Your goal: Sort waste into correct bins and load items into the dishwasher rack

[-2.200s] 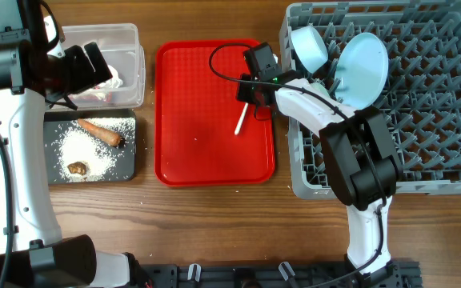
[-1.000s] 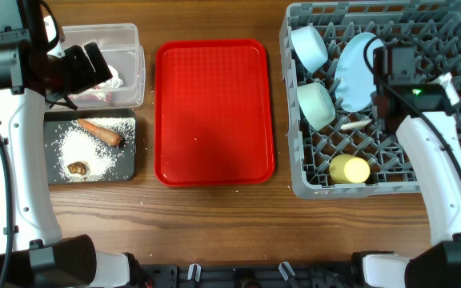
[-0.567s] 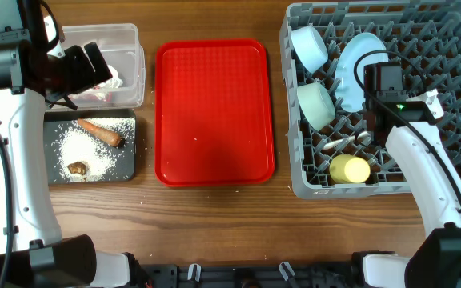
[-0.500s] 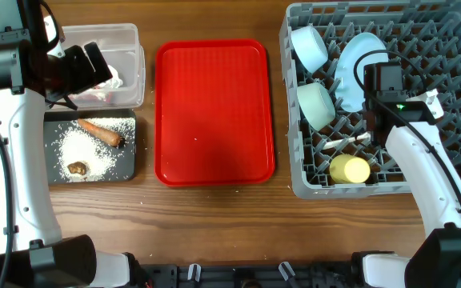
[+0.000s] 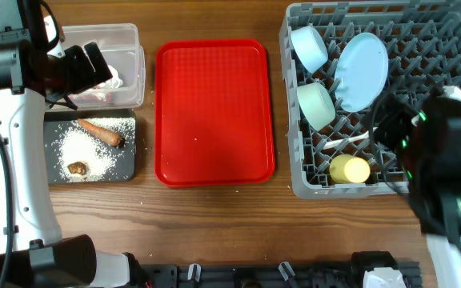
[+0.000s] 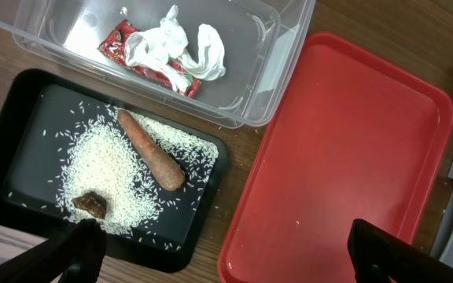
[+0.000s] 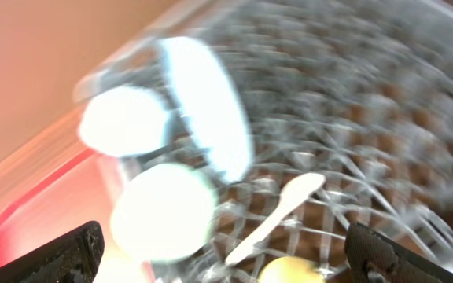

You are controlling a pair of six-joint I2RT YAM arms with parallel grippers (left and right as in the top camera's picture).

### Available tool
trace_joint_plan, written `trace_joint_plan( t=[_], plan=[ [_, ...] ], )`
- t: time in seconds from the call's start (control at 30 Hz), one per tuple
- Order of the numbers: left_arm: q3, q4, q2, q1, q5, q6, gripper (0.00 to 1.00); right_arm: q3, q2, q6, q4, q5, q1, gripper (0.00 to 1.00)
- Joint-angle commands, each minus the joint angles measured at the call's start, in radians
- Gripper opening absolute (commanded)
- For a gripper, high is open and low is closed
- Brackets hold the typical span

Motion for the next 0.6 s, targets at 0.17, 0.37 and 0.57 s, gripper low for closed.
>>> trace_joint_plan(
  t=[0.17,0.37,0.57],
  plan=[
    [0.012,0.003,-0.006,0.003,-0.013,0.005,1.0,0.01,-0.153,-0.15,-0.039,-0.341,0.0,1.0],
    [0.012,0.003,-0.006,0.003,-0.013,0.006,1.0,0.01,-0.149,-0.157,-0.175,-0.309,0.0,1.0],
    [0.012,0.003,-0.006,0.003,-0.013,0.006,1.0,-0.049,-0.169,-0.267,-0.048,-0.249,0.0,0.99]
  ],
)
